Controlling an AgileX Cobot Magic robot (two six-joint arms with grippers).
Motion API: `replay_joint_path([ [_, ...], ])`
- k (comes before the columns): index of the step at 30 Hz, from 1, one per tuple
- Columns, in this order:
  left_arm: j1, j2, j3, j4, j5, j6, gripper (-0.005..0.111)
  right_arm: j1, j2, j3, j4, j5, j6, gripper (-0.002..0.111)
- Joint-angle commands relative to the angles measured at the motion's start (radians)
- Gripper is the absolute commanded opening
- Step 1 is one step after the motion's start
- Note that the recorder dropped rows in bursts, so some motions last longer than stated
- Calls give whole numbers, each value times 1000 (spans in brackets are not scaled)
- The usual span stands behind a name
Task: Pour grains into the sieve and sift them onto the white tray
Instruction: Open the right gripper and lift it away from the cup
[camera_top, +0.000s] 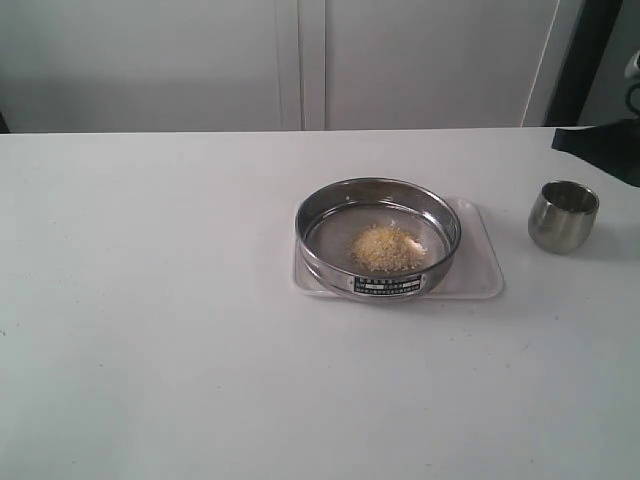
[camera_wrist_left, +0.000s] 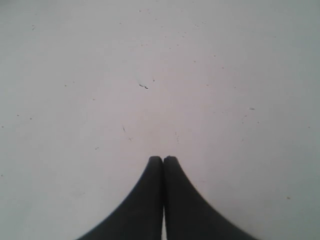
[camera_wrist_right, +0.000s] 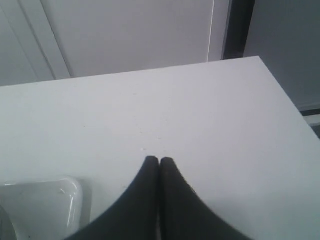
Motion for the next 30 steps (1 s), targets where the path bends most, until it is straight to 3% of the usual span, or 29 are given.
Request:
replay_joint_path([
  [1, -5, -4, 9, -4, 5, 0, 0, -6, -53, -4, -5, 93, 0, 0],
  [30, -5, -4, 9, -4, 5, 0, 0, -6, -361, -4, 96, 696, 32, 0],
])
